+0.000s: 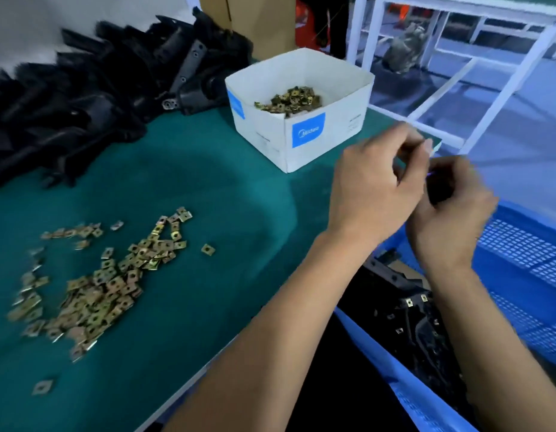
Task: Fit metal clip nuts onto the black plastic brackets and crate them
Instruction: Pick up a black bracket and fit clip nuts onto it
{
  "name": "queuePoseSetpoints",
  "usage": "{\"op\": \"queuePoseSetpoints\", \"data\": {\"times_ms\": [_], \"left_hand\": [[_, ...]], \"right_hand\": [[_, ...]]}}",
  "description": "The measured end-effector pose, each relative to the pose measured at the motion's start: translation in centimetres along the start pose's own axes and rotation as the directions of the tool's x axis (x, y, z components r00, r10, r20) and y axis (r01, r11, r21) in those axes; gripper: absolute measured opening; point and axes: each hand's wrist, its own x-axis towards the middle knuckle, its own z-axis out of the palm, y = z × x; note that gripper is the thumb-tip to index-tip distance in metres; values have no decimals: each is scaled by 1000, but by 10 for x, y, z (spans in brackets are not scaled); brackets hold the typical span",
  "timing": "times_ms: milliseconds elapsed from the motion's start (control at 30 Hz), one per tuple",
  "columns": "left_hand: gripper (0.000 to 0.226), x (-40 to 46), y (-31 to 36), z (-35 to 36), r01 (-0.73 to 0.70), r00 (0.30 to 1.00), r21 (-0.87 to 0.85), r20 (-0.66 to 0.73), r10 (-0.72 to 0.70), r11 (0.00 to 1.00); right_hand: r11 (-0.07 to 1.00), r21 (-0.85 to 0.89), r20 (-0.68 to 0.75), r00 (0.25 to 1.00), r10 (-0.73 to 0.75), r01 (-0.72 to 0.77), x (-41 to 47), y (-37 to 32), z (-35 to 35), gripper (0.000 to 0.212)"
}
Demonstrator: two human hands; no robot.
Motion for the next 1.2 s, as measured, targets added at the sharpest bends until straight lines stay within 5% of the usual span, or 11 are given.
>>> {"op": "queuePoseSetpoints", "data": {"times_ms": [167,300,400,500,667,733,800,900,1033,1100,1200], "left_hand": [[15,13,-18,-120,103,932,131,-359,-49,986],[19,-10,-49,-232,353,838,251,-513,-186,901],[22,-43,-67,-311,488,782,326,-576,-239,810],[24,-83,-78,-373,620,708,383,-649,-278,685],[23,-107,-90,-415,725,510,178,-787,-346,665],[24,-104,-93,-418,741,462,133,-813,-355,659],[24,-102,-95,-418,732,446,111,-824,-350,672],[23,-101,-96,-416,729,444,105,-824,-351,676],[23,-98,-100,-415,731,441,84,-815,-375,678],[22,-98,-103,-414,723,456,86,-804,-380,686],[22,-98,-105,-413,699,453,49,-802,-389,713]], "right_hand": [[962,180,360,896,-259,206,-14,-109,75,7],[944,164,764,569,-305,286,-51,-172,158,8],[892,206,847,382,-369,403,-85,-211,214,15],[799,234,848,285,-446,554,-111,-244,268,45],[754,118,897,257,-360,646,-120,-277,333,107],[769,145,879,275,-389,623,-125,-280,346,85],[811,162,809,395,-435,562,-128,-281,354,44],[887,107,709,591,-385,450,-128,-282,363,34],[994,106,650,757,-68,-2,-121,-286,372,41],[937,164,613,776,147,-308,-122,-294,366,41],[780,362,548,794,265,-510,-133,-310,341,39]]}}
